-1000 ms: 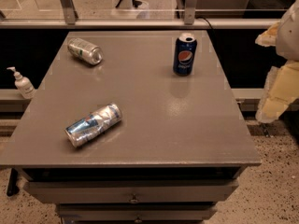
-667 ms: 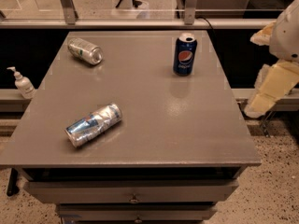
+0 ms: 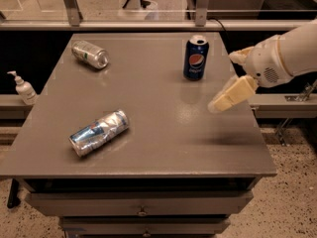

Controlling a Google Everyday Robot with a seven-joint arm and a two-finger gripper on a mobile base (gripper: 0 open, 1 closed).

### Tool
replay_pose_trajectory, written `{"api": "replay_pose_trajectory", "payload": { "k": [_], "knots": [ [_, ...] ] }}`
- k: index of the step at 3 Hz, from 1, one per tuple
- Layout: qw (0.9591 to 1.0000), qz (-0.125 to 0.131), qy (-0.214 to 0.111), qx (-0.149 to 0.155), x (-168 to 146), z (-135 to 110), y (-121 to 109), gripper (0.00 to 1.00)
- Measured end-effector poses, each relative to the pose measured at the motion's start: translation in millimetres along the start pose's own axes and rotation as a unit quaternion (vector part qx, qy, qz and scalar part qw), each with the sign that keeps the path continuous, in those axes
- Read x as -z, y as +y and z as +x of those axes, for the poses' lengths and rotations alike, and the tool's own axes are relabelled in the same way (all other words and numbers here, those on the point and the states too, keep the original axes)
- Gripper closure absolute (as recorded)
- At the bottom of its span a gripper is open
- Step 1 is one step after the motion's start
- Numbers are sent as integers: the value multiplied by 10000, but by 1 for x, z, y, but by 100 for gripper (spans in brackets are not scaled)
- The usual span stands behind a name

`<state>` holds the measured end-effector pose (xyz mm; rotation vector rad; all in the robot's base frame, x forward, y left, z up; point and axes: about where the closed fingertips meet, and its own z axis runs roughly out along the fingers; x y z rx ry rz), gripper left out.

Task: Knock pepsi can over

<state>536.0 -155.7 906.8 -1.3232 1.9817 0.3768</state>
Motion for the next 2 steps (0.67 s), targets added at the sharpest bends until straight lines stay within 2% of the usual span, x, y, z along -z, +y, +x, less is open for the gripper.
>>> {"api": "replay_pose_trajectory", "payload": {
  "k": [1, 2],
  "knots": [
    [9929, 237, -1148, -185, -33, -26, -31, 0],
    [9782, 704, -1942, -232, -50, -45, -67, 0]
  ]
}}
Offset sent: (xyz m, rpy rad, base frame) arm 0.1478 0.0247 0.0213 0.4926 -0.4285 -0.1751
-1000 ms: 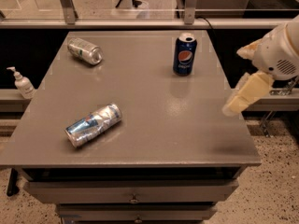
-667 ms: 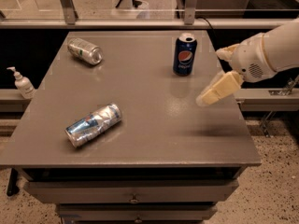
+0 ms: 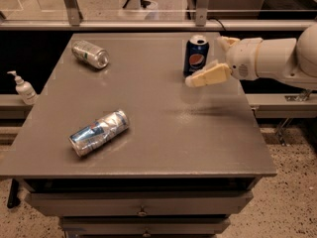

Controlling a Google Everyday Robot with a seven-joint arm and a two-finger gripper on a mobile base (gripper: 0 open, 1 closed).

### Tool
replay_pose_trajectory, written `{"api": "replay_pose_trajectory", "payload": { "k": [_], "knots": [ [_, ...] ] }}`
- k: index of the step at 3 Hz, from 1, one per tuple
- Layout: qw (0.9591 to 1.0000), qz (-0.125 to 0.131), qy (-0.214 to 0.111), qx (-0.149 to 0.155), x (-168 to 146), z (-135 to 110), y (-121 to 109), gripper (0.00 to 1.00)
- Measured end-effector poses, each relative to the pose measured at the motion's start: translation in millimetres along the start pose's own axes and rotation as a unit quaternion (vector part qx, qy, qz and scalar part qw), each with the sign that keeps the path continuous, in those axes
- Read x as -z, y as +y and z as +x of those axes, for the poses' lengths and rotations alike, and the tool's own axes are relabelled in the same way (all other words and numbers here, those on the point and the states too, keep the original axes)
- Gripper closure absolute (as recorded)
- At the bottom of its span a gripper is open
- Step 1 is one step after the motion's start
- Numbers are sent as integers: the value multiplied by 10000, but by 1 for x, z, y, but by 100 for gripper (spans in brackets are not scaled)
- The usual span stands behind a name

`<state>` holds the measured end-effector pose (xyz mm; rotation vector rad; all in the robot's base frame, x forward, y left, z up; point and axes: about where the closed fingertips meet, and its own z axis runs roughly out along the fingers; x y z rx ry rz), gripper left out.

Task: Knock pepsi can over

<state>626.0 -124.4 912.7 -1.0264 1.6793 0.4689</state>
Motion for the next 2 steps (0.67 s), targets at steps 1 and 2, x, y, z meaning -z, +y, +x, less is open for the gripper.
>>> {"api": "replay_pose_trajectory", "payload": {
  "k": [1, 2],
  "knots": [
    [9979, 497, -410, 42, -19, 3, -34, 0],
    [9956, 755, -556, 8, -28, 13, -56, 0]
  ]
}}
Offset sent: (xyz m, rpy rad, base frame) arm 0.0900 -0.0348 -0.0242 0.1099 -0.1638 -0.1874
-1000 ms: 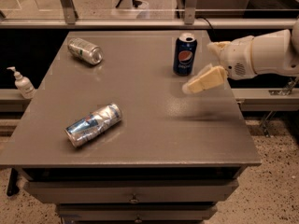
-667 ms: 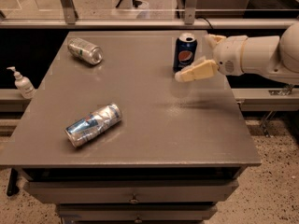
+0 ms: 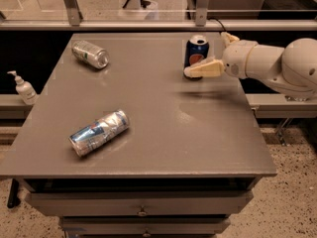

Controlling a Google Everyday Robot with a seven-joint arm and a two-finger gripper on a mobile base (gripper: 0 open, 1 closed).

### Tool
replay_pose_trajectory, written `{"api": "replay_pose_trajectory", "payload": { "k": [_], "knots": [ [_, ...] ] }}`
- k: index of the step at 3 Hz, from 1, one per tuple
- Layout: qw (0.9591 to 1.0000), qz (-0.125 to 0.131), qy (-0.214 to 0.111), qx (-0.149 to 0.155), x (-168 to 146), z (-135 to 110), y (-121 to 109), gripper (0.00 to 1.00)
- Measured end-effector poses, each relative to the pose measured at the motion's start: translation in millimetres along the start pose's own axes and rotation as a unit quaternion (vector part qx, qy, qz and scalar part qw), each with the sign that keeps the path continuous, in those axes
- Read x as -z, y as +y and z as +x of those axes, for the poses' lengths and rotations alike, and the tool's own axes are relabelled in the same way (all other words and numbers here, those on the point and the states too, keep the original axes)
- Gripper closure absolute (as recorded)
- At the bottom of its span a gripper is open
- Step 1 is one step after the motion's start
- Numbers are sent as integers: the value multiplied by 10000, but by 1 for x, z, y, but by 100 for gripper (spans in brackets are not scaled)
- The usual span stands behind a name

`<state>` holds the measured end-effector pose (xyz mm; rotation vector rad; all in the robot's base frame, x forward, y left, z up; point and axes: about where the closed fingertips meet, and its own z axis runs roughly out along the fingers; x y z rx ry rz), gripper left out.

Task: Knock pepsi can over

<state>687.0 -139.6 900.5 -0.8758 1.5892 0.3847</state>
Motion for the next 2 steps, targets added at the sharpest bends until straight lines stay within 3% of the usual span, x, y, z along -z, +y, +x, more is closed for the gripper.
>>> {"api": "replay_pose_trajectory", "payload": {
  "k": [1, 2],
  "knots": [
    [9997, -21, -37, -235, -16, 11, -3, 0],
    [9980, -213, -98, -585, -28, 18, 1, 18]
  ]
}}
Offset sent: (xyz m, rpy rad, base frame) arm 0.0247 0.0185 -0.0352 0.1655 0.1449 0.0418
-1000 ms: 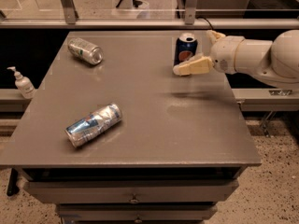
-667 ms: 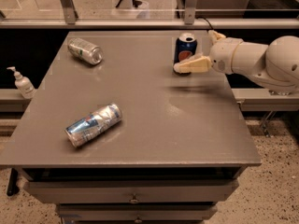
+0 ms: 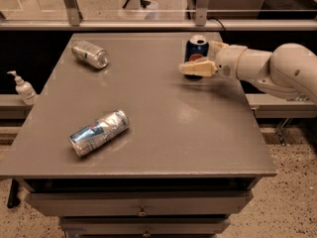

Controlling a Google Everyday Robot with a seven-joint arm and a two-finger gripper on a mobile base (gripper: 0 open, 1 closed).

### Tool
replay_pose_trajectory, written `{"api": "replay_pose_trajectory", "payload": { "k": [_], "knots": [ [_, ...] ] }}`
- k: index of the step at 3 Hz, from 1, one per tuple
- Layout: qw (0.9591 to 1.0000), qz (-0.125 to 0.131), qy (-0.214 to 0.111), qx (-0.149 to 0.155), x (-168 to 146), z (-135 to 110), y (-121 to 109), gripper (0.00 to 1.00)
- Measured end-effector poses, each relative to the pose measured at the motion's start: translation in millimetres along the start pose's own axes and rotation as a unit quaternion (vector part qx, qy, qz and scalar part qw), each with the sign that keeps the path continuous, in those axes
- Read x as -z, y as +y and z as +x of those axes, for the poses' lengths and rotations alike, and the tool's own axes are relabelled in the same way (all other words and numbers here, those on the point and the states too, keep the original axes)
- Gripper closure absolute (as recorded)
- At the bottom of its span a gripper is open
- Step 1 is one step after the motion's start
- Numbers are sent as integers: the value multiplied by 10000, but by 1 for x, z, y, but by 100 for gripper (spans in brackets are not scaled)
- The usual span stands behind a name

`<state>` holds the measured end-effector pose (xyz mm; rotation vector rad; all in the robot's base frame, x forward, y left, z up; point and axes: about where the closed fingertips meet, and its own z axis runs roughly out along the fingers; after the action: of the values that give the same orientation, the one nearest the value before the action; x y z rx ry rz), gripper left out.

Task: Knock pepsi can over

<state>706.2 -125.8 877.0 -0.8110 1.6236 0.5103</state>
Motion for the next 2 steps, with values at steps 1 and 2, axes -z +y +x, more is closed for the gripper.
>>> {"api": "replay_pose_trajectory", "payload": {
  "k": [1, 2],
  "knots": [
    [9995, -196, -28, -256, -4, 2, 5, 42],
    [9986, -374, -43, -370, 0, 0, 8, 64]
  ]
}}
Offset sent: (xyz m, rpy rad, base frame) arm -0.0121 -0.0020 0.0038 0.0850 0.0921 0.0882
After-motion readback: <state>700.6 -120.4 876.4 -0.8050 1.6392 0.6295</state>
